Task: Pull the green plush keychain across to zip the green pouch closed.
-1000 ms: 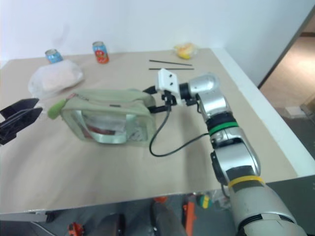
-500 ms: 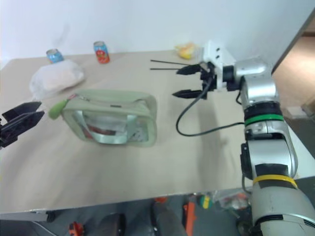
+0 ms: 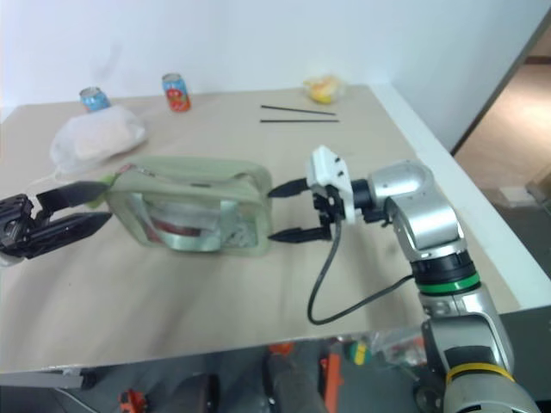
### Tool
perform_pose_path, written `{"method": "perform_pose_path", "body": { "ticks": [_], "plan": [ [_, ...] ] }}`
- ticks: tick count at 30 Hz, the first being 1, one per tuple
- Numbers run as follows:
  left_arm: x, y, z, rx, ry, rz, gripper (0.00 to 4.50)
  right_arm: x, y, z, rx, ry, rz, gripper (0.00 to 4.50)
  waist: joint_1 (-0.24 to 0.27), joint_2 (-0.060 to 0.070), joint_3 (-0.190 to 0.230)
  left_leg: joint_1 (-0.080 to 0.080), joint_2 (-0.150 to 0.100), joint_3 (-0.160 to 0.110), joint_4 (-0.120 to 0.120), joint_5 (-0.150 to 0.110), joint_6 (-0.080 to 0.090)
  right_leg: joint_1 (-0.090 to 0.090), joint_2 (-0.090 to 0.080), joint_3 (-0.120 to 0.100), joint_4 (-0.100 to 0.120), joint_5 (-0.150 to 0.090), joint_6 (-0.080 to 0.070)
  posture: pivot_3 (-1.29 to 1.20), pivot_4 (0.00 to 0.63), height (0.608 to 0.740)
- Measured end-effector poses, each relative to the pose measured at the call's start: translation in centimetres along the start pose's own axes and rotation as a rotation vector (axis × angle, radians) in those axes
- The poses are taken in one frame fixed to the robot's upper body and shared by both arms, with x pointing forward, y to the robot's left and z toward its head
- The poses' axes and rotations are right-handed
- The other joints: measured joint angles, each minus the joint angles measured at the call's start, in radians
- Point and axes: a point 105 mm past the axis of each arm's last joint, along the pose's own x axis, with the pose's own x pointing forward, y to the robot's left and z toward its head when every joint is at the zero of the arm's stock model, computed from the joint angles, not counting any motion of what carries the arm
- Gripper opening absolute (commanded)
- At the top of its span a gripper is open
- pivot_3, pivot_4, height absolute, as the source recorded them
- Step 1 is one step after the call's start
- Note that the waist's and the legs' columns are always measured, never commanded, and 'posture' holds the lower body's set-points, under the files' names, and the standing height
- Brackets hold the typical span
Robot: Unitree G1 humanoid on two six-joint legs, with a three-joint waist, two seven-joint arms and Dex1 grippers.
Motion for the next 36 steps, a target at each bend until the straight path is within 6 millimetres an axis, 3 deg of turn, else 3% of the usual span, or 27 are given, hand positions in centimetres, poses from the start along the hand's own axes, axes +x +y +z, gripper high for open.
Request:
{"method": "perform_pose_path", "body": {
  "ticks": [2,3,14,16,19,21,23,25,30,36],
  "plan": [
    [0.1,0.0,0.0,0.002,0.0,-0.005,4.5,0.4,-0.4,0.0,-0.013,-0.008,-0.032,4.13,0.0,0.0,0.0,0.0,0.0,0.0,0.0,0.0,0.0,0.0,0.0,0.0,0.0,0.0,-0.001,0.0,0.15,0.74],
    [0.2,-0.1,0.1,0.004,-0.001,-0.007,4.5,0.5,-0.5,0.0,-0.015,-0.009,-0.036,3.89,0.0,0.0,0.0,-0.001,0.0,0.0,0.0,0.0,0.0,0.0,0.0,0.0,0.0,0.0,-0.001,0.0,0.15,0.74],
    [0.7,-0.5,-0.3,0.0,0.015,-0.026,4.5,1.7,-0.7,-0.3,-0.021,-0.024,-0.045,0.17,0.0,0.0,0.0,-0.001,0.0,0.0,-0.001,0.0,0.0,0.0,0.0,0.0,0.0,-0.001,-0.001,0.0,0.15,0.74],
    [0.5,-0.2,-0.1,-0.007,-0.008,-0.005,4.5,1.6,-0.7,-0.5,-0.017,-0.018,-0.043,0.08,0.0,0.0,0.0,-0.001,0.0,0.0,-0.001,0.0,0.0,0.0,0.0,0.0,0.0,-0.001,-0.001,0.0,0.15,0.74],
    [-0.9,1.2,2.0,-0.043,-0.173,0.065,4.5,1.3,-0.7,-0.6,-0.022,-0.008,-0.042,0.08,0.001,-0.001,0.0,-0.001,0.0,-0.001,0.0,0.0,0.0,0.0,0.0,-0.001,0.0,-0.001,-0.001,0.0,0.15,0.74],
    [-2.6,2.3,4.1,-0.069,-0.319,0.122,4.5,1.2,-1.1,-0.6,-0.041,0.001,-0.053,0.08,-0.001,-0.001,0.0,0.0,0.0,0.0,0.0,0.0,0.0,0.0,0.001,0.0,0.0,-0.001,-0.001,0.0,0.15,0.74],
    [-4.6,3.5,4.7,-0.102,-0.404,0.205,4.5,1.0,-1.6,-0.1,-0.07,0.01,-0.064,0.08,-0.005,0.0,0.0,0.0,0.0,0.0,-0.001,-0.001,0.0,0.0,0.001,0.001,0.0,-0.001,-0.001,0.0,0.15,0.74],
    [-5.4,4.1,3.5,-0.149,-0.396,0.253,4.5,1.1,-1.8,0.3,-0.088,0.007,-0.066,0.08,-0.004,-0.001,0.0,-0.001,0.001,0.0,-0.001,-0.001,0.0,0.0,0.0,0.0,0.0,-0.001,-0.002,0.0,0.15,0.74],
    [-6.3,4.8,-1.8,-0.28,-0.263,0.355,4.5,1.2,-2.0,0.8,-0.108,-0.003,-0.073,0.08,-0.005,-0.001,0.0,-0.001,0.0,0.0,-0.001,-0.002,-0.002,0.0,-0.001,0.0,-0.001,-0.002,-0.003,0.0,0.15,0.74],
    [-5.4,4.4,-4.2,-0.353,-0.238,0.346,4.5,1.3,-2.0,0.8,-0.113,-0.003,-0.071,0.08,-0.005,-0.003,0.0,-0.001,0.001,0.0,-0.001,-0.002,-0.002,0.0,0.0,0.0,-0.001,-0.001,-0.002,0.0,0.15,0.74]
  ]
}}
